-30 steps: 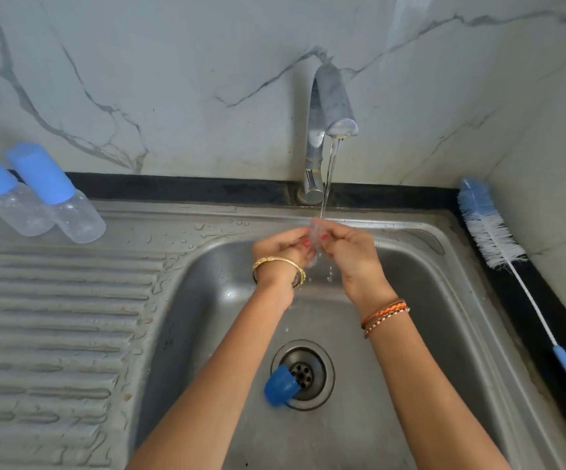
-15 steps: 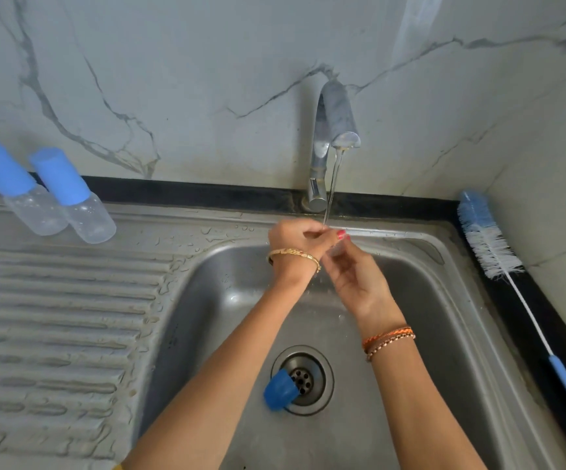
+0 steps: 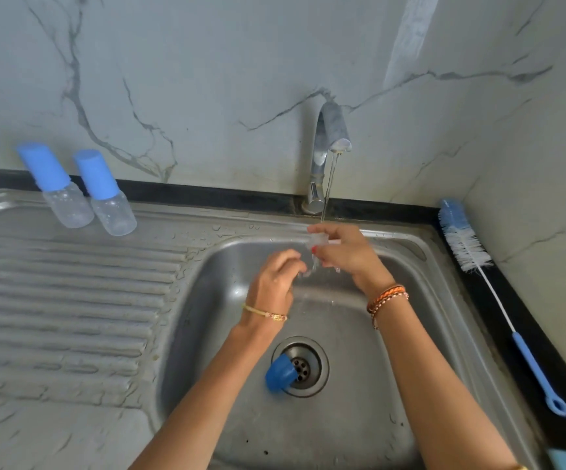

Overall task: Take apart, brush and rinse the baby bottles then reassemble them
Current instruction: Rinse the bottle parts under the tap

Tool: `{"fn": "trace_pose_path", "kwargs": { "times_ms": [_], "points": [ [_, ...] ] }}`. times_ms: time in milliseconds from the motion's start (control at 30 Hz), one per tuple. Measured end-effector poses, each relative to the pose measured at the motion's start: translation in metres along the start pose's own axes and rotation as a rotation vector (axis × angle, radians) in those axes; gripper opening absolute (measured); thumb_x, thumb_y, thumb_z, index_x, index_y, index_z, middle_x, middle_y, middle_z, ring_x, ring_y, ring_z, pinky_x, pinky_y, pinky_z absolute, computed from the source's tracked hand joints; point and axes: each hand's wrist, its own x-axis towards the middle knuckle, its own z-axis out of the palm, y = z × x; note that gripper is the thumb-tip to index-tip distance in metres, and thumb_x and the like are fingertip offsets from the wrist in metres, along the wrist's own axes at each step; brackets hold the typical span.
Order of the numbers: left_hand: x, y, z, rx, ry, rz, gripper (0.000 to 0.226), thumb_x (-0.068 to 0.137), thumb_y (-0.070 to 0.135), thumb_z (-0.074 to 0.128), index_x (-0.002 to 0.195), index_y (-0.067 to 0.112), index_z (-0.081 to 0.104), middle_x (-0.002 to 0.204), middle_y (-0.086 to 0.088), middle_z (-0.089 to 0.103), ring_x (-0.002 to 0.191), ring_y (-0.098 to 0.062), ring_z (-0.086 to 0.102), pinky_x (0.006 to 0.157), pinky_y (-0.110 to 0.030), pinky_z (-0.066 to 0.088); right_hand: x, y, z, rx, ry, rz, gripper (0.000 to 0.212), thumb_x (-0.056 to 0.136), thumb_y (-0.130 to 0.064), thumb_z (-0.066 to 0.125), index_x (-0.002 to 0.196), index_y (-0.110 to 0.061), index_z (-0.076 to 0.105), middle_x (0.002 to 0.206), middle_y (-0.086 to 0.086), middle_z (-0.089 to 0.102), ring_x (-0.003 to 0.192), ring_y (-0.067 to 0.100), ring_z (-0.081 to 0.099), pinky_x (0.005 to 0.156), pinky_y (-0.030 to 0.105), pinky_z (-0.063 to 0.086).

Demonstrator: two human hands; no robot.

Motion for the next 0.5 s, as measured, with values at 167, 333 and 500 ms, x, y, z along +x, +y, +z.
{"fn": "trace_pose_path", "kwargs": {
  "times_ms": [167,333,500],
  "points": [
    [-0.028,-0.012,-0.037,0.038,-0.055,-0.117,0.029,0.063,-0.024,0.066,0.077,0.001,0.067,0.11,-0.017,0.061,0.082,-0.021,0.063,0.07,-0.026,0.055,-0.02,0.001,0.006,0.001,-0.126,0.09,0.038,0.087,0.003,0.058,0.124,0.0,0.052,0.1,0.01,0.056,0.072,0.013,0.057,0.056,0.014,0.051],
    [-0.042,-0.023,-0.071,0.098,-0.116,-0.401,0.013,0.083,-0.003,0.061,0.086,0.003,0.072,0.121,-0.012,0.056,0.114,-0.03,0.046,0.087,-0.024,0.035,-0.043,0.017,0.028,0.225,-0.178,0.144,0.034,0.086,0.002,0.057,0.12,0.008,0.055,0.102,0.013,0.065,0.077,0.012,0.064,0.064,0.014,0.053],
    [-0.063,-0.039,-0.105,0.144,-0.111,-0.455,0.01,0.078,0.004,0.07,0.087,0.006,0.073,0.118,-0.008,0.058,0.113,-0.031,0.045,0.083,-0.015,0.025,-0.06,0.035,0.068,-0.655,-0.119,0.056,0.027,0.084,-0.005,0.06,0.111,-0.003,0.064,0.111,0.016,0.065,0.101,0.028,0.063,0.09,0.03,0.049]
  ]
}}
